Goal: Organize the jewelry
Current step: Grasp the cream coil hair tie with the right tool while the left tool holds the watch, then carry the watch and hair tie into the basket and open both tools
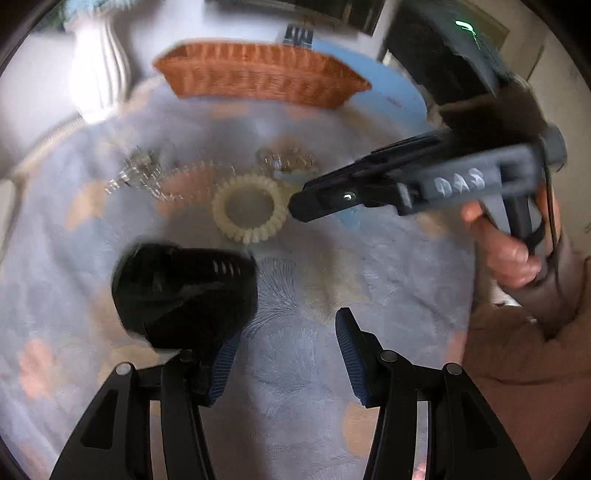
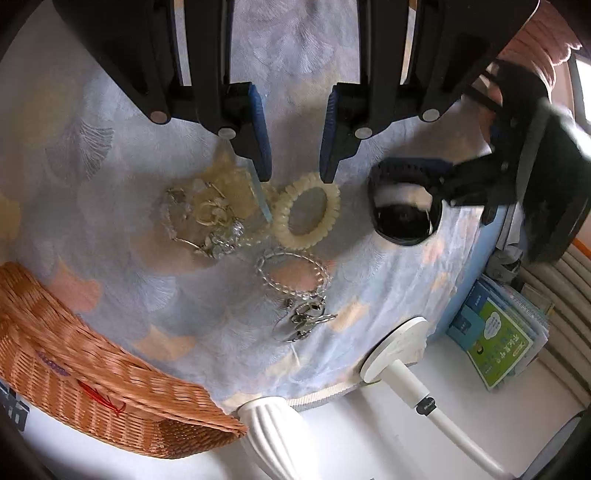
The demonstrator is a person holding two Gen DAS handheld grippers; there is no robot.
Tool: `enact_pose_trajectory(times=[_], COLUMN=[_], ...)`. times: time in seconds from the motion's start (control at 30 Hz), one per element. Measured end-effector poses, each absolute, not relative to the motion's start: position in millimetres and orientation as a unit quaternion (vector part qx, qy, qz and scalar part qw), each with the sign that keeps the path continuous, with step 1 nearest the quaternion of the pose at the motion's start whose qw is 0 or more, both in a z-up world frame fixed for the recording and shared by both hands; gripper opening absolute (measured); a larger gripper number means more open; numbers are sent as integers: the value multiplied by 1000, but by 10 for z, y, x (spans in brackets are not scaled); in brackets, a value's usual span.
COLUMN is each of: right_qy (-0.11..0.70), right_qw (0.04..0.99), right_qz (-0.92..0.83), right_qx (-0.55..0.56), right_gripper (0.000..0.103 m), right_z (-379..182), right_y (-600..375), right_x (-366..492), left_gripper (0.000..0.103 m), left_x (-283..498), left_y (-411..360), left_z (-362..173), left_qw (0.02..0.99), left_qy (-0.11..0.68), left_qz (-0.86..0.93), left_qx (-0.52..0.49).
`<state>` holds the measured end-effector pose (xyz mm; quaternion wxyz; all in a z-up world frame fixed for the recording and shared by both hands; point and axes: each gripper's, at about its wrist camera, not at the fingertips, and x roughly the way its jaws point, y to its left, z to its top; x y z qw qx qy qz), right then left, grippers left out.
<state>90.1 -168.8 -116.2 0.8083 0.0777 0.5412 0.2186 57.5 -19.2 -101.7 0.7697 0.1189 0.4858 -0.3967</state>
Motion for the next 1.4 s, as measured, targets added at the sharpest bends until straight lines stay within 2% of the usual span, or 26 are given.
enact_pose_trajectory(times=[0.2,0.5,0.53,0.63,0.77,1.0,1.1,1.17,1.3,1.33,1.37,1.4], right_qy=[539,517,512,501,502,512,507,505,500,498,495,491], right_qw=[815,843,847,857,853,831,830,834,842,845,850,855], right_qz=[202,146,140,116,144,217,230,224,203,195,182,163], right_qx=[71,-2,-6,-35,-27,9,12,4,9,5,-4,-17], right_gripper=[31,30,29,13,11,11,11,11,11,11,12,12], right_z=[-1201,-1277,-1280,-1297,-1286,-1161,-1087,-1057,-1021,-1014,-1010,-1012], right_y=[-1557,-1262,-1250,-1213,-1343,-1661,-1762,-1826,-2067,-2113,-2163,-2227], right_x=[988,1093,1100,1108,1043,699,513,416,313,309,293,277], left_gripper=[54,54,54,54,54,53,47,34,28,23,12,12], left_x=[408,249,291,404,558,589,601,626,622,633,647,658], left_y=[38,407,332,-5,-307,-323,-347,-407,-514,-519,-513,-511], left_z=[-965,-477,-476,-597,-896,-943,-948,-989,-1001,-1001,-1002,-1004], left_qw=[778,815,811,804,799,803,808,809,811,812,815,816], left_qy=[482,407,409,428,467,474,471,477,483,483,482,483], left_qz=[-396,-412,-418,-407,-363,-340,-326,-308,-275,-270,-261,-258], left_qx=[72,25,29,67,109,125,140,155,184,185,186,185])
